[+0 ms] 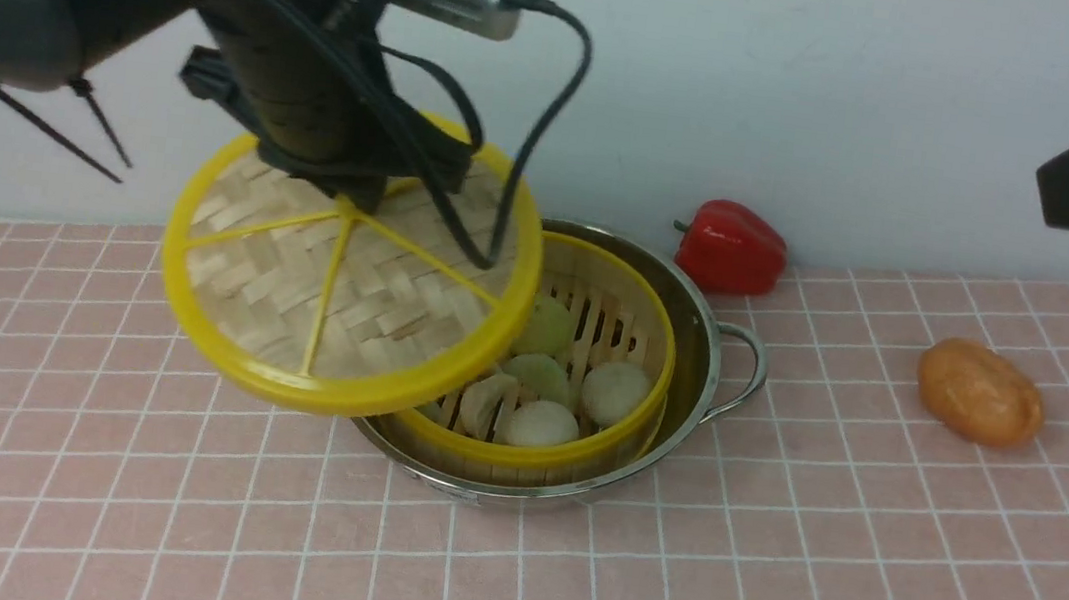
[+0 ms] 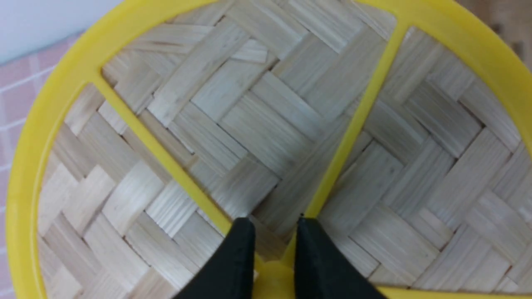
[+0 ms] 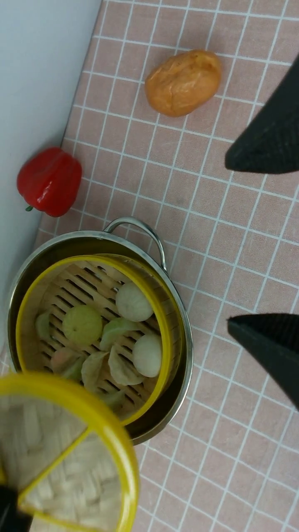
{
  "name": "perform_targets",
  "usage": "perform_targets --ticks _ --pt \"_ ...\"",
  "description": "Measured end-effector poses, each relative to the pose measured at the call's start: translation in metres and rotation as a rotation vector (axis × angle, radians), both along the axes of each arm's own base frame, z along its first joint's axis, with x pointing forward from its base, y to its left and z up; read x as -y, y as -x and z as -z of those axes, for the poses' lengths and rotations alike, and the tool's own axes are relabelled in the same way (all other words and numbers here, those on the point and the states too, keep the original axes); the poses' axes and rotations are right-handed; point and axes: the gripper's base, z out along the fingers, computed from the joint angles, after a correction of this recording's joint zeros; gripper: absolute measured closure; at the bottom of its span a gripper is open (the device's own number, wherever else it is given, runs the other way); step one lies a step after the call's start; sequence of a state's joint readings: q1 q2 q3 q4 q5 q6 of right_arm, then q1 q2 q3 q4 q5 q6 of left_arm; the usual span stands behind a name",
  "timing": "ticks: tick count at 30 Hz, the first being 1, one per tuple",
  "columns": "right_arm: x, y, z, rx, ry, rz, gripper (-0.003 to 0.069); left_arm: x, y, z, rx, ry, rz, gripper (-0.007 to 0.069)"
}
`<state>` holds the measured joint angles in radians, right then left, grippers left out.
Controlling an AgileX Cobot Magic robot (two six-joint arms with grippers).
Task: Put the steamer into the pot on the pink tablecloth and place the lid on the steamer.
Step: 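Place the yellow bamboo steamer lid onto the steamer in the pot with the left gripper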
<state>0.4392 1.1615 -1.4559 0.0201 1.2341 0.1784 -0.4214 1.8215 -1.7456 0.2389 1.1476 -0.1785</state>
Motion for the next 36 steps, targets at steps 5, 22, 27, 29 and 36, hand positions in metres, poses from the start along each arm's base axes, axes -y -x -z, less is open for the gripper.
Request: perform_targets --ticks 5,22,27,29,36 --pt "0.0 0.0 0.0 -0.001 -0.002 0.002 0.0211 0.042 -0.02 0.021 -0.014 0.0 0.067 0.0508" --pt "0.0 0.0 0.0 -0.001 -0.002 0.002 0.0211 0.067 -0.047 0.065 -0.072 0.021 0.109 0.0508" --pt "0.0 0.0 0.0 -0.001 -0.003 0.003 0.0211 0.067 -0.048 0.066 -0.07 0.022 0.115 0.0508" --pt "0.0 0.0 0.0 -0.001 -0.003 0.003 0.0211 0.068 -0.049 0.069 -0.069 0.021 0.12 0.0508" --pt "0.0 0.0 0.0 -0.002 -0.003 0.003 0.0211 0.072 -0.055 0.085 -0.08 0.013 0.132 0.0508"
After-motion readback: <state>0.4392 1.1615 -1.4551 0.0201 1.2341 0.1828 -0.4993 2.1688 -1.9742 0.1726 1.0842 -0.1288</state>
